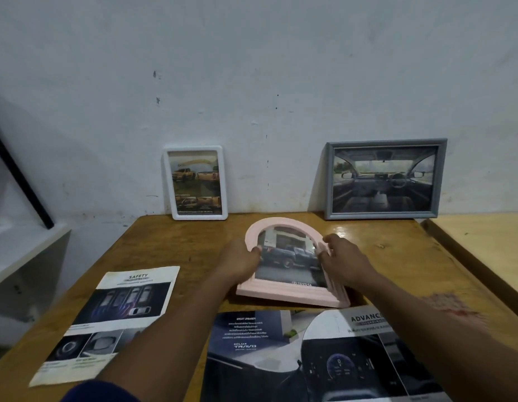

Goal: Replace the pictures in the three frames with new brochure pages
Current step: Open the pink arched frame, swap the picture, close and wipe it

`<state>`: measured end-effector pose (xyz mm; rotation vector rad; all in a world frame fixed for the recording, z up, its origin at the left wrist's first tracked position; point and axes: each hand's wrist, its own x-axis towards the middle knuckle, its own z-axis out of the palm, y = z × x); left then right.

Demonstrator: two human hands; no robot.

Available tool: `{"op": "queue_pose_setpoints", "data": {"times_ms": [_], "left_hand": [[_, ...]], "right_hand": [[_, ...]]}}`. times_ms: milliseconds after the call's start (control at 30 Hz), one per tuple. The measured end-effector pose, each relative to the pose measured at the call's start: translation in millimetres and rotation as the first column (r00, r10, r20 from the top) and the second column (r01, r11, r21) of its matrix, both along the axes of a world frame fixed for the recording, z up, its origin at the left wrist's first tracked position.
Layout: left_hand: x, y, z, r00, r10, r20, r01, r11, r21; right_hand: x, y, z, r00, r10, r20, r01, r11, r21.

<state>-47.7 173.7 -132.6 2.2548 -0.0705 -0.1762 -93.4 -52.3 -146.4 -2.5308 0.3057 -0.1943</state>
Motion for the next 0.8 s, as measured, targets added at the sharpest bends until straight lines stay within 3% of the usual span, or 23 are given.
{"op": "queue_pose_setpoints", "data": {"times_ms": [133, 200, 400, 533, 667, 800], "left_hand": [[-8.9, 3.4, -27.1, 0.981, -0.047, 0.186, -0.030, 0.920, 0.390], [-13.8, 4.2, -30.6, 0.966, -0.104, 0.237, -0.026, 0.872, 0.488], [-16.5, 5.5, -34.0, 0.947, -0.150, 0.283, -0.033, 0.833, 0.553], [-13.8, 2.8, -29.0, 0.922, -0.229, 0.313, -0.019, 0.780, 0.626], [-18.3, -11.4, -23.2, 0.905, -0.337, 0.260, 0.141, 0.814, 0.563], [-43.2, -50.3, -19.6, 0.846, -0.465, 0.261, 0.262, 0.788, 0.557]], "right_hand": [[-4.1, 5.3, -10.5, 1.000, 0.022, 0.013, -0.019, 0.983, -0.185], [-6.4, 7.5, -14.6, 0.999, 0.038, 0.019, -0.032, 0.968, -0.249], [-10.0, 8.0, -17.0, 0.998, 0.043, 0.039, -0.030, 0.957, -0.289], [-9.8, 0.8, -5.0, 0.995, 0.091, -0.035, -0.096, 0.974, -0.207], [-25.5, -17.2, 15.3, 0.992, 0.099, -0.076, -0.111, 0.977, -0.184], [-57.7, -43.6, 26.8, 0.992, 0.071, -0.103, -0.091, 0.975, -0.201]]}}
